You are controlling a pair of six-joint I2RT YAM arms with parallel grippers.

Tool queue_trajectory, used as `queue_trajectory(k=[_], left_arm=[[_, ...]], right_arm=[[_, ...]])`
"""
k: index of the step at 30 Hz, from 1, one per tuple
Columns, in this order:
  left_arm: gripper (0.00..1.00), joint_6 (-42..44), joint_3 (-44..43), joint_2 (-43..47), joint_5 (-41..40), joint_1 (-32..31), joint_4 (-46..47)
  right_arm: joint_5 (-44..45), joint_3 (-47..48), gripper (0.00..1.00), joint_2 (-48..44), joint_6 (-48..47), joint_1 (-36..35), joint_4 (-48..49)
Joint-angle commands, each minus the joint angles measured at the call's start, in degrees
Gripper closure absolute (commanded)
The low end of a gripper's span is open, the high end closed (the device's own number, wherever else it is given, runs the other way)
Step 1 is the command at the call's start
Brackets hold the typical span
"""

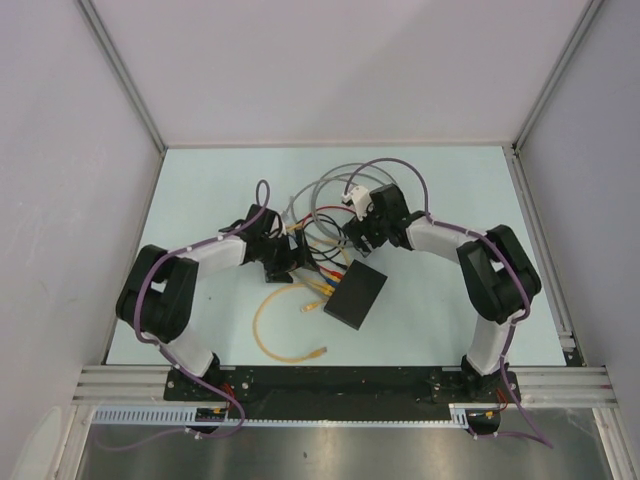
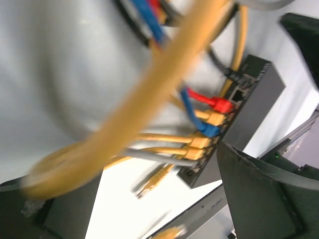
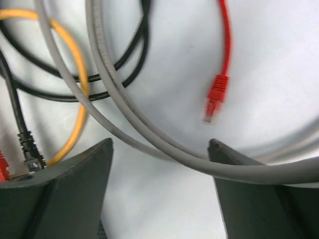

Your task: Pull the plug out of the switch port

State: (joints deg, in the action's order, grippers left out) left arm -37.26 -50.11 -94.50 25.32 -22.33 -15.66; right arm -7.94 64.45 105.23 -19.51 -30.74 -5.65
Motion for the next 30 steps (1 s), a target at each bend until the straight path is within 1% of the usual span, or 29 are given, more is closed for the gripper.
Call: queue_trajectory(k=[1,3,4,6,8,9,10,12,13,16,19,20,21,23,25,26,28,29,30], left_arm=[[0.00,6.13,-0.08,2.82,-1.59,2.64,-7.89],[0.00,9.02,0.62,4.14,-0.63,3.60,-8.68],[0.00,10.26,0.71,4.67,-0.36,3.69,-9.21],[0.00,13.94,0.36,6.25,0.86,3.96,-11.39],[0.00,18.51,-1.47,6.87,6.12,3.96,-13.07],[0.00,23.15,-2.88,6.61,7.27,3.96,-16.56],[0.00,25.28,-5.59,6.43,7.98,3.96,-18.25],[0.00,30.02,-7.89,6.34,7.29,4.04,-21.06],[0.00,30.31,-8.42,6.78,4.24,4.13,-20.82],[0.01,28.91,-8.16,7.31,-0.35,4.83,-17.74],[0.07,27.24,-10.09,5.12,-4.13,5.97,-17.03],[0.12,26.54,-10.36,4.85,-6.05,6.68,-17.21],[0.14,25.05,-10.27,4.85,-7.03,6.94,-16.78],[0.17,24.42,-8.44,6.42,-6.70,7.21,-14.76],[0.20,24.16,-6.59,7.92,-5.64,7.21,-10.73],[0.23,23.90,-6.50,7.58,-5.37,7.21,-10.18],[0.26,22.85,-7.89,4.96,-5.37,7.21,-10.61],[0.32,22.41,-8.42,3.98,-5.11,7.30,-11.05],[0.34,21.62,-8.69,3.01,-3.80,7.38,-11.15]], right_arm=[[-1.46,2.97,0.13,-6.06,2.36,0.86,-4.62],[-0.59,2.97,0.09,-9.06,4.38,1.64,-8.31],[-0.15,2.97,0.08,-12.47,5.00,2.00,-9.63],[0.30,2.88,0.06,-15.74,7.45,3.05,-13.85],[-0.84,2.97,0.06,-19.87,9.56,3.76,-19.01],[-1.37,2.97,0.06,-20.93,12.19,4.28,-20.70],[-2.42,2.97,0.06,-21.73,14.04,4.46,-22.46],[-3.82,2.62,0.07,-23.14,17.64,4.90,-27.56],[-6.27,2.18,0.07,-23.49,22.01,6.12,-28.62],[-11.90,-2.82,0.11,-24.46,27.31,8.85,-28.63],[-14.11,-6.87,0.16,-22.88,29.34,10.17,-28.89],[-14.90,-7.75,0.19,-22.35,31.27,11.31,-28.63],[-16.91,-8.80,0.21,-21.57,32.07,11.67,-27.93],[-18.77,-10.39,0.24,-20.25,33.30,11.76,-25.83],[-21.93,-10.83,0.29,-18.14,34.27,11.84,-23.98],[-22.89,-10.83,0.34,-17.26,34.71,11.67,-22.32],[-24.48,-10.83,0.39,-14.63,36.55,11.49,-20.81],[-25.01,-10.83,0.45,-13.57,37.52,11.58,-19.06],[-26.67,-10.83,0.47,-12.78,38.83,11.49,-18.18]])
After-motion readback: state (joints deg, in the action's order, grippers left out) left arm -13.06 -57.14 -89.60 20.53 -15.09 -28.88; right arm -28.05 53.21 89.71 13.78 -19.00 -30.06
